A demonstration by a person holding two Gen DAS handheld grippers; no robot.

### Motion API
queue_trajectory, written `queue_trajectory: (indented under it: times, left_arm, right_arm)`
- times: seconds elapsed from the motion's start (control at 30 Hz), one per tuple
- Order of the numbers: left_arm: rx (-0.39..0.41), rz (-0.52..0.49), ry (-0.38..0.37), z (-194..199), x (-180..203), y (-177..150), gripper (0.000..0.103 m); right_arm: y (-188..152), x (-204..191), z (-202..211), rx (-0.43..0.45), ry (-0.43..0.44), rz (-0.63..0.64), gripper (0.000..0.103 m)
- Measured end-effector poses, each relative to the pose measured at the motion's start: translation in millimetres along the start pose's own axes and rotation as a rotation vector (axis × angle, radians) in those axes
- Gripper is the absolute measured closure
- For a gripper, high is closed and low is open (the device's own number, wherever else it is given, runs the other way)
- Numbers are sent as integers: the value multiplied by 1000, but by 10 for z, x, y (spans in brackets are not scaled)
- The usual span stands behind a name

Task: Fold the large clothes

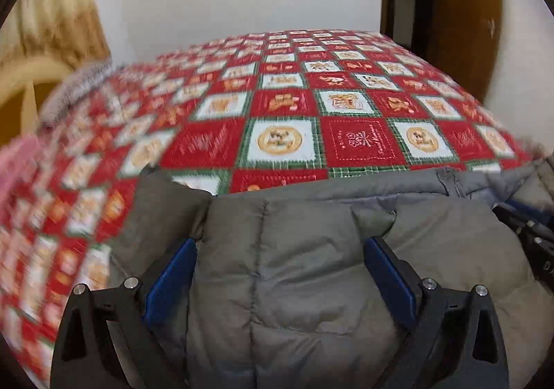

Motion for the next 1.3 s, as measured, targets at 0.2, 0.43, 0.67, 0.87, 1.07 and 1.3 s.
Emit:
queue_trajectory:
  times: [0.2, 0.43, 0.67, 0.87, 1.07, 1.3]
  left_arm:
    - [61, 76, -27, -94, -17, -25, 4]
    - [19, 61, 35, -283, 32, -20, 2]
    - [9, 46, 78, -303, 47, -42, 2]
    - [14, 44, 82, -298, 59, -37, 2]
    - [16, 46, 78, -297, 57, -37, 2]
    - [15, 60, 69, -301, 41, -33, 2]
  right_arm:
    - [18, -4, -125, 32, 15, -8, 75]
    - [69, 17, -245, 1, 5, -16, 74]
    - [257, 299, 332, 149, -77, -70, 69]
    - [126, 1146, 266, 86, -254, -279, 69]
    - [-33, 1451, -43, 58, -174, -440, 71]
    - [-63, 1524, -59, 62, -193, -486, 74]
Point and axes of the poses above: each gripper's, at about its wrist camera, not at the fingertips, and z roughly against the way its jaws point, x to its right, y to its top, the point moved 5 cm from there along -z, roughly the way its jaws point, and after that the axes turned 6 degrees about -x, right-handed, at the moved point
